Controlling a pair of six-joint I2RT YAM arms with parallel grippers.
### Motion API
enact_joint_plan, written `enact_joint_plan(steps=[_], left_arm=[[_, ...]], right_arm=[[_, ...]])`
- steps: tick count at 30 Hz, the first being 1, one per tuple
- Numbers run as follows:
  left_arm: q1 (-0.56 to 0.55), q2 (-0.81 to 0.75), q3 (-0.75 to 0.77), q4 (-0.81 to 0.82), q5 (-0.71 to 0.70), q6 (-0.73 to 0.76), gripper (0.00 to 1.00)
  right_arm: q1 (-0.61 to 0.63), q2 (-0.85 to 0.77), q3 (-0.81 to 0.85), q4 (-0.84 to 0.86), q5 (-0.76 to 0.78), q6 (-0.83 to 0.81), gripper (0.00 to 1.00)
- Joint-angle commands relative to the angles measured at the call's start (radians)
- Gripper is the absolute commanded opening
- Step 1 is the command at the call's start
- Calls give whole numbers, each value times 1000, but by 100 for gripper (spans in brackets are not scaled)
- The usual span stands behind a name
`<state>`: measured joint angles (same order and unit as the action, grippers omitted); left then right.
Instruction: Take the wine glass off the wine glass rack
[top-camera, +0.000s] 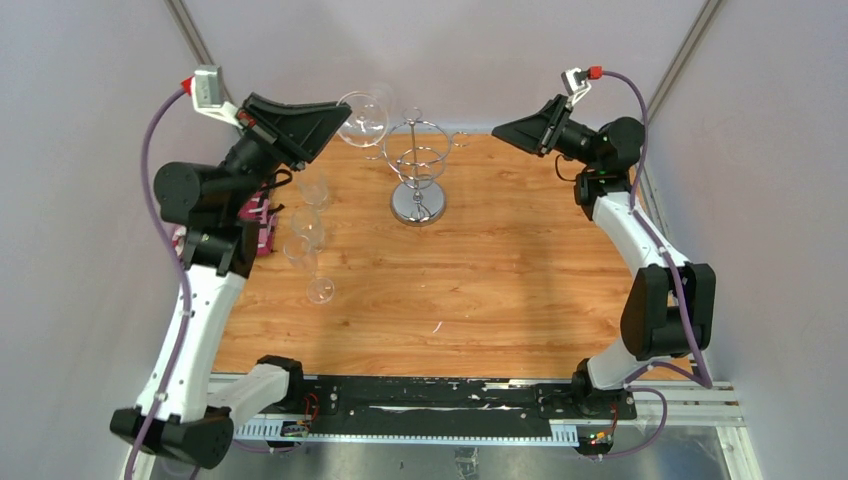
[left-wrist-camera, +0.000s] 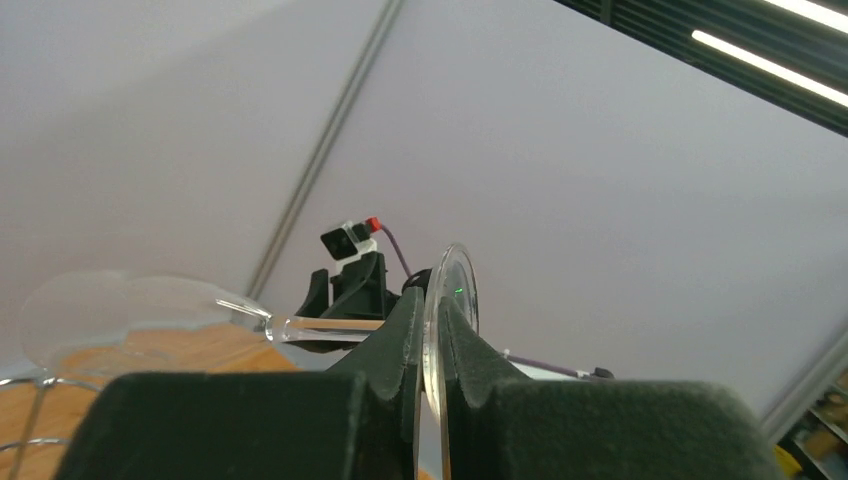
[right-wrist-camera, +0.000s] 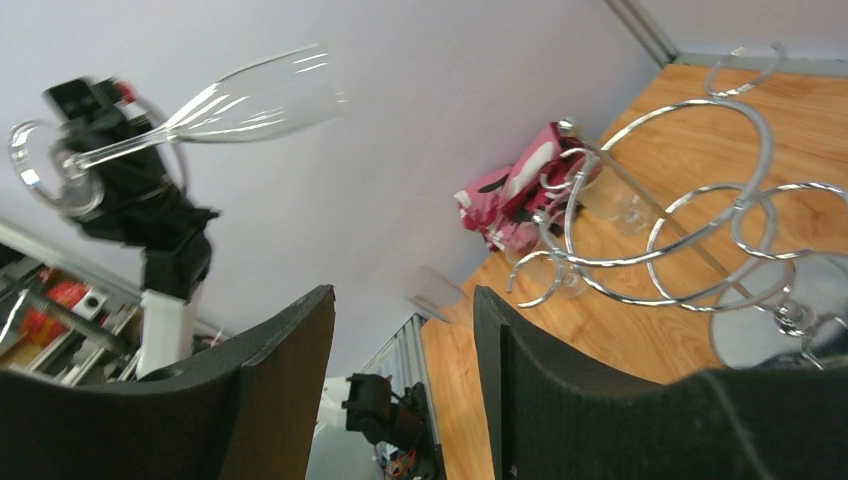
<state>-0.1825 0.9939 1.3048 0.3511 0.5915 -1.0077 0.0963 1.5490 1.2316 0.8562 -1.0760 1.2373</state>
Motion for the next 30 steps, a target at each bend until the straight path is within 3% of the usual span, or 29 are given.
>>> enact_joint_plan(steps=[1,2,3,6,7,30], left_arm=[[-7,91,-47,446,155,-201,0],[-7,125,-54,566,174,-272,0],[-7,162,-63,723,186,-366,0],[-6,314,-34,1152,192,-659,0],[-7,360,-9,1217,201,-726,0],[-41,332,-73,1223,223,-682,0]], right_arm=[[-29,43,62,551,-95,361,61],[-29,79,89,705,-88,481,62],[-27,110,118,737,-100,533,62],[-25,112,122,741,-101,504,63],[-24,114,126,741,-103,497,64],[135,336,510,721,-46,573,66]])
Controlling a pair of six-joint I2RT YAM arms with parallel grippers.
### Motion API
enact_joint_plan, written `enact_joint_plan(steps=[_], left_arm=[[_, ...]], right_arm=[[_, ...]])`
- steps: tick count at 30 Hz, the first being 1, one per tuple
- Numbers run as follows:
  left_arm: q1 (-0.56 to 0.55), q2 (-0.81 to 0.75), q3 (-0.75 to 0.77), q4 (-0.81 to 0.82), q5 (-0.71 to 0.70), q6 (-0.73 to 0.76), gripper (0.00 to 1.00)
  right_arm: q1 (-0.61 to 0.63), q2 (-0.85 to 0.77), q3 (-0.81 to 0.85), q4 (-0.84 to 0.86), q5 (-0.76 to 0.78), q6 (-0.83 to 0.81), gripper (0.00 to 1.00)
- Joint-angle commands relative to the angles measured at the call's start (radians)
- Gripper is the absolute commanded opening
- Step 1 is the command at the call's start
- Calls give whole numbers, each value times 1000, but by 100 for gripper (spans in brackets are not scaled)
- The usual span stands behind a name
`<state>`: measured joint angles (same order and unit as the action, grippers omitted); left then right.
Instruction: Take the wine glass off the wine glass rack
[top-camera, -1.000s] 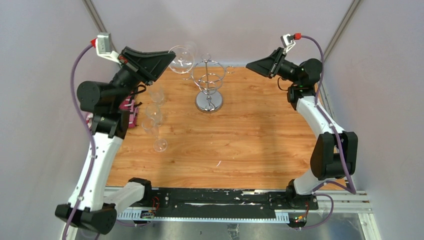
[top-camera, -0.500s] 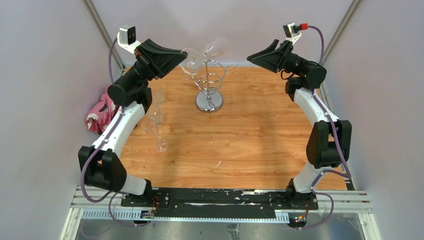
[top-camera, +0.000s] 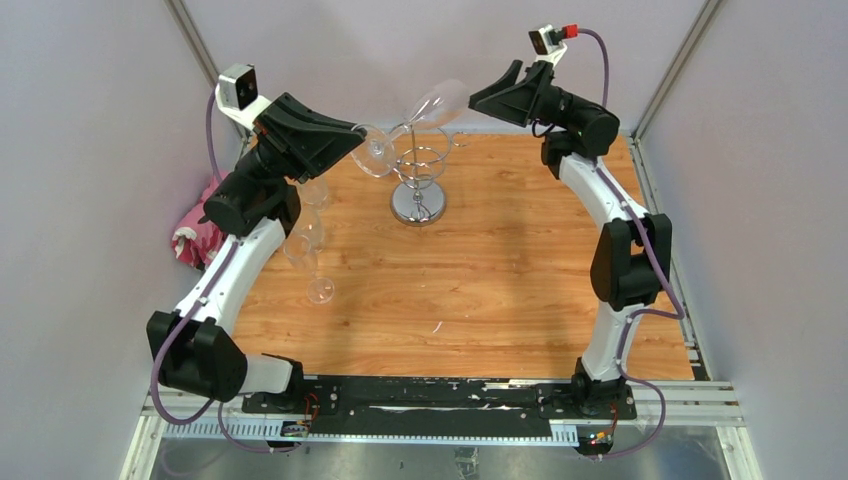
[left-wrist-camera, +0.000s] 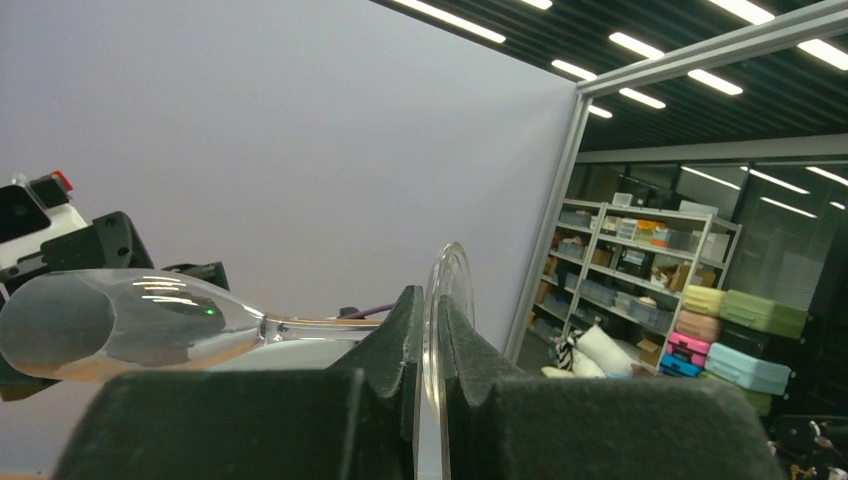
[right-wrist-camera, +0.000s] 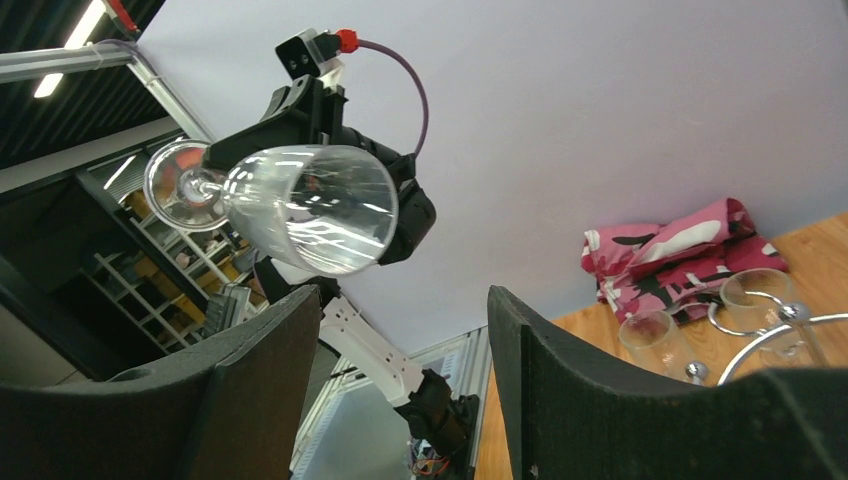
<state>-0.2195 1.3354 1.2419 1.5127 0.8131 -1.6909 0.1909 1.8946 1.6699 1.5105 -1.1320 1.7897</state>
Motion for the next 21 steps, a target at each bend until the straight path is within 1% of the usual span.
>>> enact_joint_plan(steps=[1,7,14,19,21], left_arm=[[-4,-9,-9,61,1,0,0],[-4,4,-12,61,2,3,0],[-4,34,-18,61,-6,4,0],[-4,61,-21,61,-8,16,0],[-4,80,-11,62,-7,19,0]], right_arm=[[44,-14,75,63,11,19,66],[46,-47,76,35,11,-5,66],[70,-50,85,51,14,22,66],[105,-37,107,86,29,77,64],[125,-46,104,87,23,76,63]])
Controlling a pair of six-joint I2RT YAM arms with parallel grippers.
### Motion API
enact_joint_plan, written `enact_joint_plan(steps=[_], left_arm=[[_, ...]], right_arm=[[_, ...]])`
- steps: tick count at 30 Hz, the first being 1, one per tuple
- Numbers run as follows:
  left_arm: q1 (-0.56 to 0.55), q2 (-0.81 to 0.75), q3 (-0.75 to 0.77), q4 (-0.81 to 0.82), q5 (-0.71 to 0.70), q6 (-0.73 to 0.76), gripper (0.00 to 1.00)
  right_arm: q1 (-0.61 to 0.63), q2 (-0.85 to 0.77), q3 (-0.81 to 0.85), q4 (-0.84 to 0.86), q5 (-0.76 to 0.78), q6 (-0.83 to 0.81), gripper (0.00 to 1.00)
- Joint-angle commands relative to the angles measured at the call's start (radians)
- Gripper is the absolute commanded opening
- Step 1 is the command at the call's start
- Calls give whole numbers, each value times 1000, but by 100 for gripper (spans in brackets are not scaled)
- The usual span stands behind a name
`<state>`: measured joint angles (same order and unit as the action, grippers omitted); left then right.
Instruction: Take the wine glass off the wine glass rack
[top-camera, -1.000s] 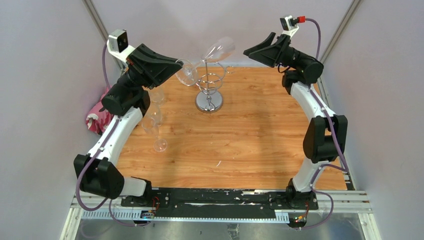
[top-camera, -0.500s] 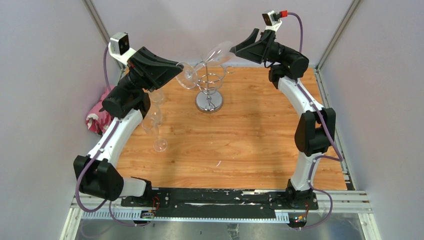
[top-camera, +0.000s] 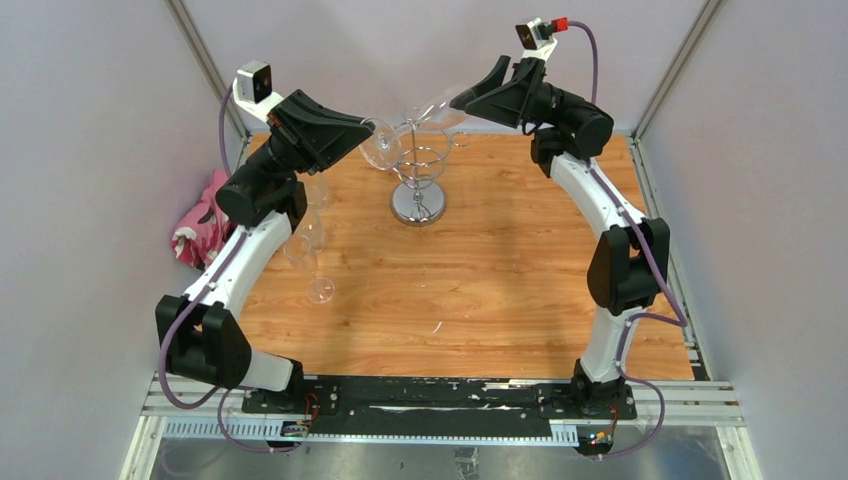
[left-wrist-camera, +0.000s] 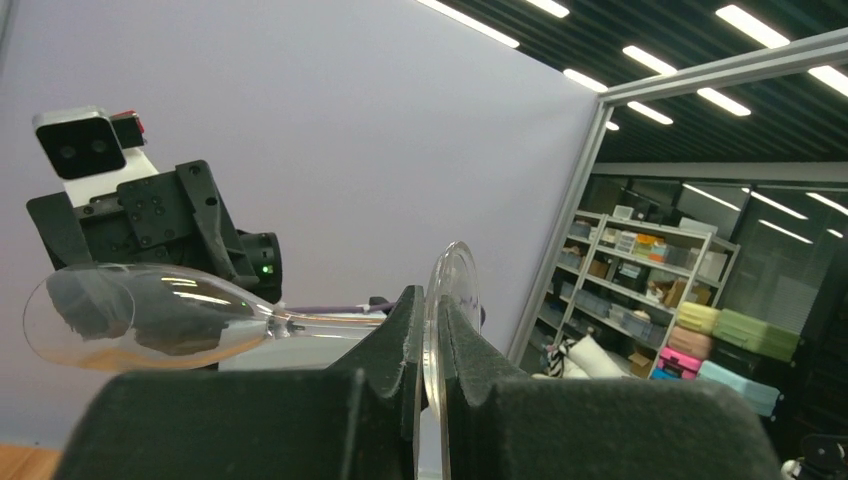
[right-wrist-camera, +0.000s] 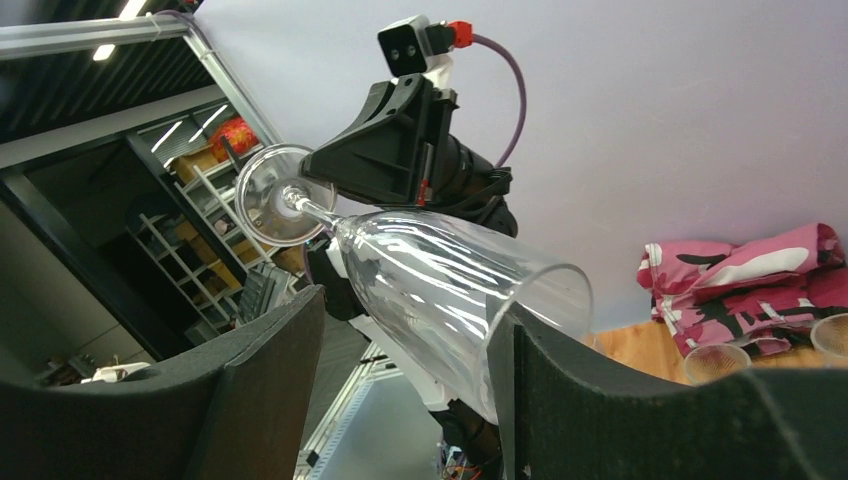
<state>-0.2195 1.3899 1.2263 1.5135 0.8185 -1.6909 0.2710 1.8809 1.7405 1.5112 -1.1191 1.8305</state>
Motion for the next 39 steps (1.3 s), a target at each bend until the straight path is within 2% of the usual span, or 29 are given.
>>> enact_joint_plan(steps=[1,9,19,23,26,32,35,39], left_arm=[[-4,35,11,61,-12,18,0],[-4,96,51,61,8,20,0],[-4,135,-3,61,10,47,0],[-4,147,-5,61,13,52,0],[-4,158,-7,60,16,55,0],[-4,168,-5,61,19,57,0],[-4,164,-1,60,24,57,0],[-4,169,2,60,31,56,0]], right_arm=[[52,-39,24,86,7,30,63],[63,-163,-93,86,16,-22,57],[63,-273,-154,75,27,-56,39],[63,-283,-161,85,35,-50,24],[63,-287,-166,83,37,-52,17],[63,-292,-175,72,34,-61,9],[63,-285,-180,69,34,-63,0],[63,-278,-183,75,43,-51,0]])
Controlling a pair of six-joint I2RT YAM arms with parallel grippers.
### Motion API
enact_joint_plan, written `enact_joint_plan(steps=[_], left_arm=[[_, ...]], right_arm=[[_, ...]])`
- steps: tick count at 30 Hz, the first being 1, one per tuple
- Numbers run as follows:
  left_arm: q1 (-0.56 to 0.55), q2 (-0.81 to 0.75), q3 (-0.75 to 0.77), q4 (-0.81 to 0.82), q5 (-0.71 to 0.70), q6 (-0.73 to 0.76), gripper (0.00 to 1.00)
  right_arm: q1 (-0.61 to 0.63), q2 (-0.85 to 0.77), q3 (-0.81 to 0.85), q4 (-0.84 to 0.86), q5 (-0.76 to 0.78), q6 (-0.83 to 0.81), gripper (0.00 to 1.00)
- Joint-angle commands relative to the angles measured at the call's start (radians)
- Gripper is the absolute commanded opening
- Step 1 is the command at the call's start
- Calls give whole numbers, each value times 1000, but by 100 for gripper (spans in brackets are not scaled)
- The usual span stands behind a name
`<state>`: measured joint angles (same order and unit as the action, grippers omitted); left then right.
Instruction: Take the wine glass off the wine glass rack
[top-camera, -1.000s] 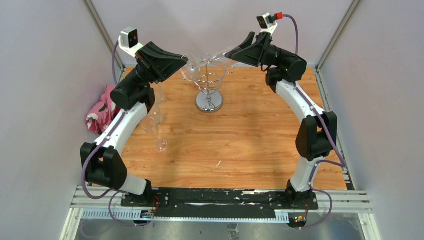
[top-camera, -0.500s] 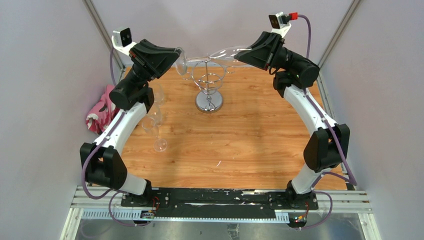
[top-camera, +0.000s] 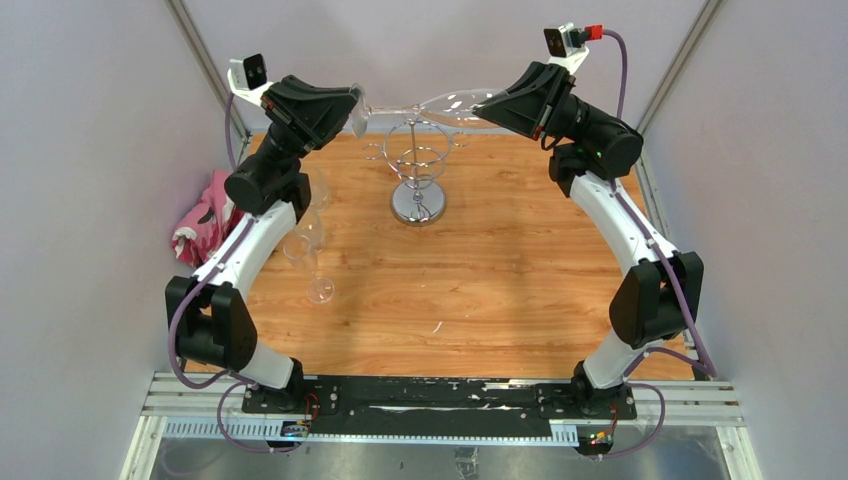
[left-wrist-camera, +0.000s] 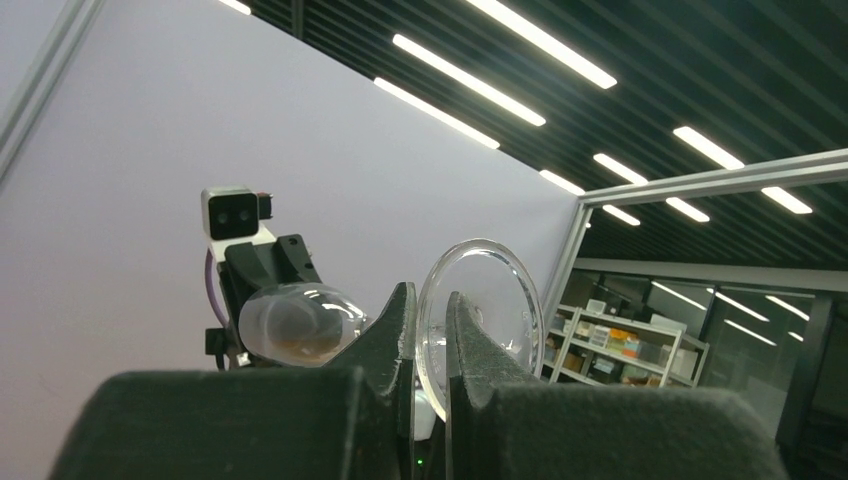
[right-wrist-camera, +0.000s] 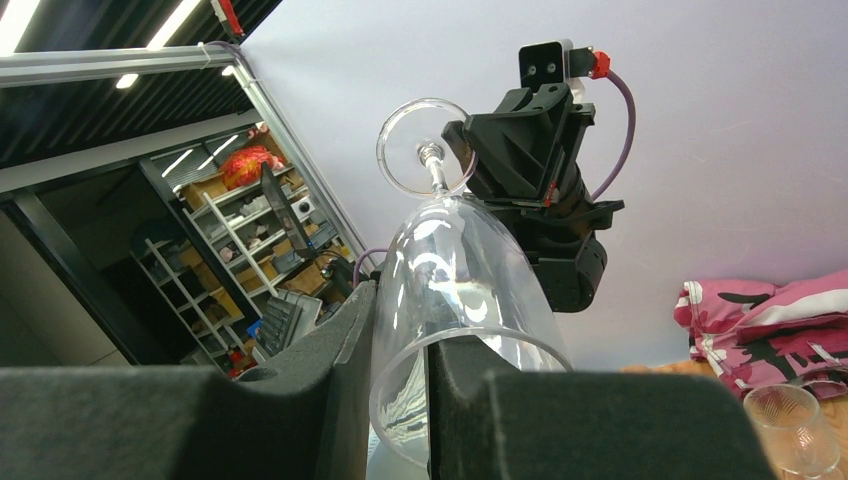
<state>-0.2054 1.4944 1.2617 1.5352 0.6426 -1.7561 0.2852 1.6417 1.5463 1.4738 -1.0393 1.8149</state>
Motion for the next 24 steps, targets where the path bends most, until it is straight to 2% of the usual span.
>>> enact_joint_plan(steps=[1,3,5,7,14,24], left_arm=[[-19,68,-31,40,208,120,0],[-18,79,-27,39,214,116,0],[-18,90,-22,39,217,113,6],[-18,103,-14,40,217,110,19],[-17,142,28,40,228,94,44],[-8,165,58,39,224,86,46]], right_arm=[[48,-40,8,112,-36,-35,0],[48,-48,-1,108,-34,-36,0],[46,-66,-14,96,-36,-54,0],[46,-95,-36,36,-44,-101,0],[44,-247,-133,-270,-49,-363,0],[39,-391,-117,-896,-42,-811,0]])
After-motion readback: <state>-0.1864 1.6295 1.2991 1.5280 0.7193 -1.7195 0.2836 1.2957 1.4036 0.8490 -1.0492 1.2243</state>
